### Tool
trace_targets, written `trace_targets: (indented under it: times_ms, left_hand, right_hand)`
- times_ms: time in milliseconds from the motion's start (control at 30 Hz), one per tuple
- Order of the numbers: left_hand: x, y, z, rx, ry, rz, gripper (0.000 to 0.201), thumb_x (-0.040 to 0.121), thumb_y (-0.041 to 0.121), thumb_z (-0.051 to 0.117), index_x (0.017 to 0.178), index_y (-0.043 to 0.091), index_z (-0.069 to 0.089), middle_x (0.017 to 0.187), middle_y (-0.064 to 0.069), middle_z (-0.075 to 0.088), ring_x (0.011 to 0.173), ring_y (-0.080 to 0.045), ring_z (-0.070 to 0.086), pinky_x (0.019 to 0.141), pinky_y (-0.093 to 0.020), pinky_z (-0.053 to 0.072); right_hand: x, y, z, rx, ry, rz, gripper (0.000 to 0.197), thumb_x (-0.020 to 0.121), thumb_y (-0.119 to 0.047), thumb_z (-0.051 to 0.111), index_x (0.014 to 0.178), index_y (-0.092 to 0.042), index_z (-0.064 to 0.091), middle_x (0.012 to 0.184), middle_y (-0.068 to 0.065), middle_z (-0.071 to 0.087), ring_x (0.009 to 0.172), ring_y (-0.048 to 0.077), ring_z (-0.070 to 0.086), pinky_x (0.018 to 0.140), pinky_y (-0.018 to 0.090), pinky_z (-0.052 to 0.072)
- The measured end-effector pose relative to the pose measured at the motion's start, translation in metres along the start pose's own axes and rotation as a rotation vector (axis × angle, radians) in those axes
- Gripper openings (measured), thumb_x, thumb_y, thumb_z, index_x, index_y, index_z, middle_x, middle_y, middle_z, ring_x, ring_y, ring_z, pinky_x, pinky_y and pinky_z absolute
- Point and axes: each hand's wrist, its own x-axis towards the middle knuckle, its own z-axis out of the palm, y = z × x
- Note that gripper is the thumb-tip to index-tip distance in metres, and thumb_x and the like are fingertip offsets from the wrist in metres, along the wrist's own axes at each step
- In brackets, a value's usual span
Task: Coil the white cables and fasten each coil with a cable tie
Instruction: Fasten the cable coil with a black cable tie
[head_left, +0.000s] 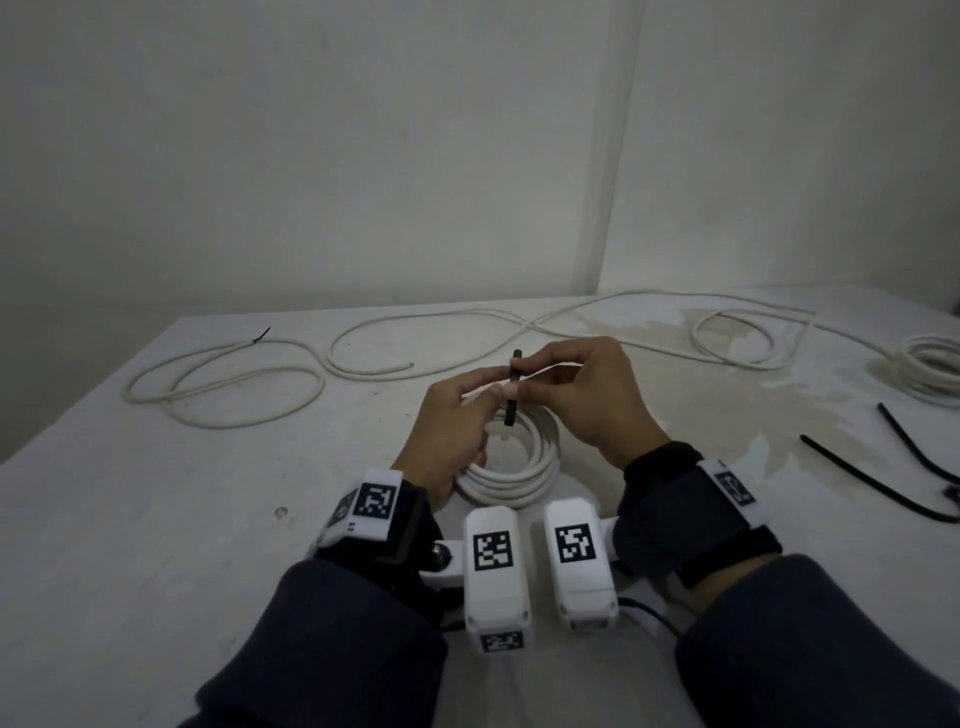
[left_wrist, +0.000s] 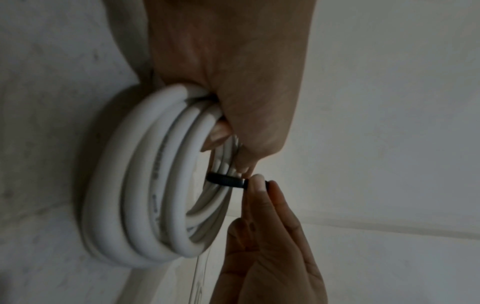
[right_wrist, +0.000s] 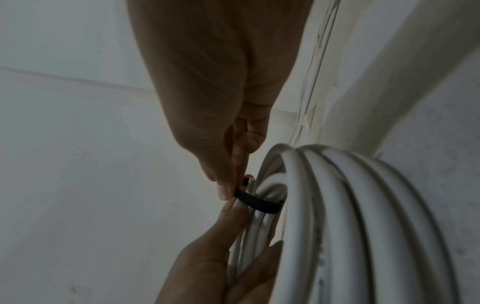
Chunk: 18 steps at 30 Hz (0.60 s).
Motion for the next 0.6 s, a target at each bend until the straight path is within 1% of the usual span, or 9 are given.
trace_targets:
  times_ms: [67,167,200,267,333,433,500,533,600]
  left_hand:
    - [0.0005,-0.0002,0.0001,0.013,0.002,0.015,0.02,0.095,0.017,0.056,0.11,0.017,0.07,0.055,0.004,0.055,0.037,-0.011,0.032,0.036,-0.017,0.028]
    - [0.0005,0.0002,0.0002,0.035,0.004,0.027,0.019,0.097,0.014,0.052,0.106,0.016,0.068,0.049,0.008,0.049,0.037,-0.01,0.031,0.036,-0.017,0.028]
    - [0.0005,0.0006,-0.0002,0.046,0.004,0.037,0.017,0.097,0.014,0.052,0.104,0.016,0.067,0.049,0.008,0.049,0.036,-0.01,0.031,0.036,-0.018,0.028]
    - [0.0006,0.0007,-0.0006,0.069,-0.008,0.053,0.008,0.097,0.016,0.053,0.101,0.018,0.059,0.049,0.008,0.047,0.035,-0.01,0.03,0.036,-0.019,0.027]
    - [0.0001,0.0009,-0.0011,0.077,-0.02,0.056,0.002,0.097,0.017,0.053,0.098,0.016,0.053,0.046,0.01,0.045,0.034,-0.011,0.029,0.037,-0.02,0.026]
    - [0.0007,0.0013,-0.001,0.067,-0.034,0.048,0.007,0.097,0.017,0.053,0.091,0.014,0.055,0.044,0.011,0.042,0.034,-0.01,0.026,0.037,-0.019,0.025]
    - [0.0006,0.001,0.0001,0.041,-0.046,0.029,0.008,0.097,0.016,0.053,0.09,0.013,0.056,0.045,0.009,0.041,0.034,-0.009,0.025,0.037,-0.018,0.023]
    - [0.0001,0.0009,0.0004,0.022,-0.051,0.017,0.009,0.097,0.016,0.053,0.091,0.012,0.057,0.046,0.007,0.041,0.034,-0.008,0.025,0.037,-0.017,0.023]
    - [-0.0005,0.0007,0.0002,-0.007,-0.055,-0.001,0.009,0.097,0.016,0.054,0.093,0.009,0.059,0.051,0.002,0.043,0.034,-0.007,0.026,0.037,-0.016,0.023]
  right_hand:
    - [0.001,0.001,-0.0003,-0.013,0.016,-0.009,0.018,0.063,-0.005,0.087,0.069,-0.015,0.073,0.075,0.0,0.071,0.071,0.018,0.07,0.075,0.026,0.057]
    - [0.0019,0.0022,-0.0016,-0.013,0.017,-0.017,0.019,0.065,-0.002,0.085,0.068,-0.016,0.073,0.076,0.001,0.071,0.073,0.02,0.071,0.079,0.03,0.057]
    - [0.0015,0.0018,-0.0018,-0.008,0.014,-0.019,0.021,0.065,-0.002,0.084,0.066,-0.018,0.072,0.075,0.001,0.071,0.072,0.019,0.071,0.078,0.03,0.057]
    - [0.0004,0.0006,-0.0019,0.001,0.007,-0.021,0.023,0.065,-0.002,0.084,0.064,-0.02,0.07,0.074,0.002,0.071,0.069,0.015,0.07,0.073,0.025,0.056]
    - [0.0004,-0.0004,-0.0022,-0.007,-0.001,-0.028,0.023,0.066,-0.003,0.084,0.063,-0.02,0.069,0.074,0.003,0.071,0.066,0.011,0.069,0.068,0.02,0.055]
    - [-0.0008,-0.0012,-0.0018,0.02,-0.011,-0.025,0.02,0.068,0.0,0.082,0.066,-0.016,0.07,0.075,0.005,0.071,0.064,0.009,0.068,0.064,0.018,0.053]
    - [-0.001,-0.0013,-0.0017,0.029,-0.018,-0.014,0.015,0.069,0.0,0.081,0.072,-0.011,0.072,0.077,0.006,0.072,0.066,0.012,0.069,0.063,0.016,0.051]
    - [-0.0009,-0.001,-0.0018,0.031,-0.018,-0.006,0.014,0.07,-0.001,0.081,0.073,-0.011,0.073,0.079,0.005,0.072,0.067,0.014,0.07,0.063,0.016,0.051]
    - [-0.0005,-0.0002,-0.0019,0.042,-0.011,0.015,0.015,0.07,-0.002,0.081,0.074,-0.014,0.073,0.084,0.002,0.072,0.07,0.02,0.071,0.066,0.021,0.055]
